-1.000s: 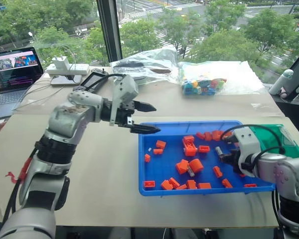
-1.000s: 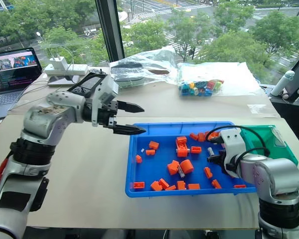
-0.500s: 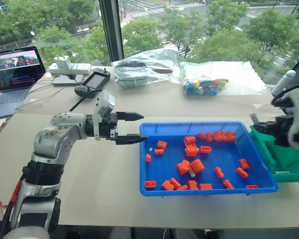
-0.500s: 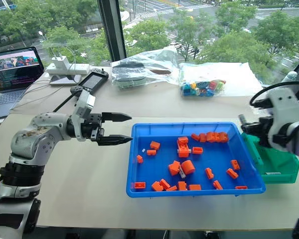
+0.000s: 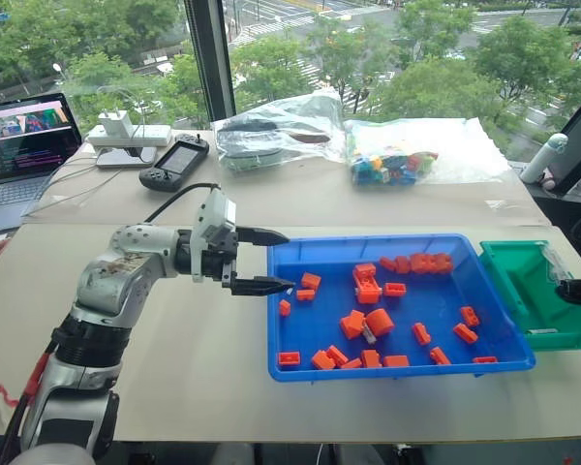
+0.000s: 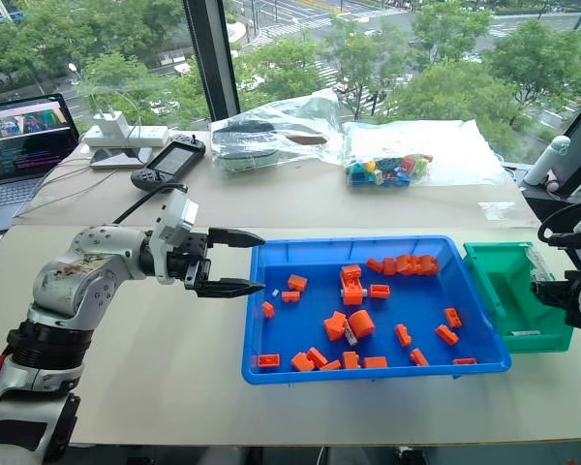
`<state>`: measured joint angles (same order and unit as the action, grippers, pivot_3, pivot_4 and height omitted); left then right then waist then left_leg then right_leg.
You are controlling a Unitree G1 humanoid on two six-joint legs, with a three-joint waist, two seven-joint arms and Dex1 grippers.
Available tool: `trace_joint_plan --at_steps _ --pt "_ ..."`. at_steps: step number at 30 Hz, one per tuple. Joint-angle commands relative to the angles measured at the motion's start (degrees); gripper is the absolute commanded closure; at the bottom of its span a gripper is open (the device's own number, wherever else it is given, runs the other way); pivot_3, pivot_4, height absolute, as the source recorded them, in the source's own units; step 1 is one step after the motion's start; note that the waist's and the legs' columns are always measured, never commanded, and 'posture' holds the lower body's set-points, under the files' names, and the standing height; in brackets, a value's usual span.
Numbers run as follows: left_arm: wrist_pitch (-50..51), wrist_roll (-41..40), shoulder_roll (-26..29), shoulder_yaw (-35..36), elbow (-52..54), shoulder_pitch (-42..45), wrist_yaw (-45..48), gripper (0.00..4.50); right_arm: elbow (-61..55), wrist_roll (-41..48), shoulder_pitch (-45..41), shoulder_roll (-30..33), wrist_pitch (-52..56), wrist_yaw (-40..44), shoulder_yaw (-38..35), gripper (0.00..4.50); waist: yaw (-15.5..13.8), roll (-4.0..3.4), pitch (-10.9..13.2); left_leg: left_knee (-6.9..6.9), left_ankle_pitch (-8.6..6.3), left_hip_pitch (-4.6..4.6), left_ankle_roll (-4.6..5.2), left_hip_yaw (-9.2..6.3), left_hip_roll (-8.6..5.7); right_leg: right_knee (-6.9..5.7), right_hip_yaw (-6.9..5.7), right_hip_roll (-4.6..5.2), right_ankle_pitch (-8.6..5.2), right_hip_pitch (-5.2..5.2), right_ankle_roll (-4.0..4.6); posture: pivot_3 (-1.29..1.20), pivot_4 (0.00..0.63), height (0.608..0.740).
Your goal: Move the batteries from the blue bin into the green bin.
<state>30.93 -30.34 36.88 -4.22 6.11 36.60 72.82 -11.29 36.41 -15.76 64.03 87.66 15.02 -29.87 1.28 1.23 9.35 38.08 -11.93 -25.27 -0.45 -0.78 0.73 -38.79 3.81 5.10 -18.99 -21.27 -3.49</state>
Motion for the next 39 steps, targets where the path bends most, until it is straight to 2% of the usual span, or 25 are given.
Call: trace_joint_plan --at_steps 1,8,10,14,16,19,21,26,32,39 --pt "-0.2 -0.5 1.0 0.4 2.4 -0.3 0.2 0.00 0.3 -2.8 -1.1 0.0 -2.5 0.4 -1.1 2.28 -0.1 0.00 0.0 0.00 0.00 0.00 0.00 0.01 -0.02 0.00 0.00 0.02 0.00 0.00 0.00 0.00 0.150 0.732" --pt "1.4 -2.4 1.5 1.7 2.7 -0.9 -0.1 0.00 -0.9 -4.5 -4.4 2.9 -1.6 2.6 -0.4 0.04 -0.2 0.00 0.0 0.00 0.00 0.00 0.00 0.01 0.00 0.01 0.00 0.01 0.00 0.00 0.00 0.00 0.150 0.732" --pt "1.6 -2.8 1.5 1.8 2.5 -0.5 -0.3 0.00 -2.9 -2.9 -7.7 3.0 -0.1 3.8 -0.5 0.04 0.0 -0.02 0.0 0.00 0.00 0.00 0.00 0.01 0.01 0.02 0.00 0.01 0.00 0.00 0.00 0.00 0.150 0.732" --pt "1.8 -2.8 1.2 1.7 1.9 0.7 -0.3 0.00 -9.6 5.9 -13.4 1.6 4.8 9.9 1.3 0.04 0.2 -0.02 0.0 -0.01 0.00 0.02 0.00 -0.01 0.05 0.08 0.00 -0.05 0.00 -0.01 0.00 0.00 0.150 0.732" --pt "1.4 -2.5 0.7 1.3 1.3 1.4 -0.2 0.00 -15.5 11.5 -12.9 0.2 4.8 10.3 5.1 0.04 0.0 -0.02 0.0 -0.01 0.00 0.01 0.00 -0.06 0.05 0.10 -0.03 -0.05 0.00 0.01 0.00 0.00 0.150 0.732" --pt "0.7 -1.7 0.5 0.7 0.7 1.6 0.1 0.00 -19.6 15.5 -10.8 -1.4 4.8 8.7 8.2 0.04 -0.2 0.00 0.0 -0.01 0.00 -0.01 0.00 -0.07 0.03 0.10 -0.05 -0.02 0.00 0.04 0.00 0.00 0.150 0.732" --pt "0.6 -1.4 0.5 0.5 0.8 1.4 0.4 0.00 -20.7 18.1 -8.8 -4.0 4.8 7.0 8.8 0.04 -0.4 0.01 0.0 -0.01 0.00 -0.02 0.00 -0.08 -0.02 0.08 -0.06 0.03 0.00 0.04 0.00 0.00 0.150 0.732" --pt "0.8 -1.4 0.5 0.3 0.7 1.7 0.3 0.00 -21.7 17.5 -8.8 -14.1 4.8 -4.1 15.9 0.04 -0.2 0.10 0.0 0.02 0.00 -0.05 0.00 -0.16 0.00 -0.10 -0.13 -0.01 0.00 0.05 0.00 0.00 0.150 0.732" --pt "1.6 -2.2 -0.4 1.6 0.5 1.9 -1.7 0.00 -20.9 21.1 -9.8 -18.5 4.8 -12.2 19.4 0.04 -0.2 0.10 0.0 0.01 0.00 -0.05 0.00 -0.16 -0.01 -0.13 -0.11 -0.01 0.00 0.01 0.00 0.00 0.150 0.732" --pt "1.8 -2.1 0.2 1.7 0.6 1.7 -2.0 0.00 -20.3 27.5 -8.4 -18.9 4.8 -18.1 20.9 0.04 -0.2 0.10 0.0 0.01 0.00 -0.04 0.00 -0.17 -0.01 -0.14 -0.12 -0.01 0.00 0.01 0.00 0.00 0.150 0.732"
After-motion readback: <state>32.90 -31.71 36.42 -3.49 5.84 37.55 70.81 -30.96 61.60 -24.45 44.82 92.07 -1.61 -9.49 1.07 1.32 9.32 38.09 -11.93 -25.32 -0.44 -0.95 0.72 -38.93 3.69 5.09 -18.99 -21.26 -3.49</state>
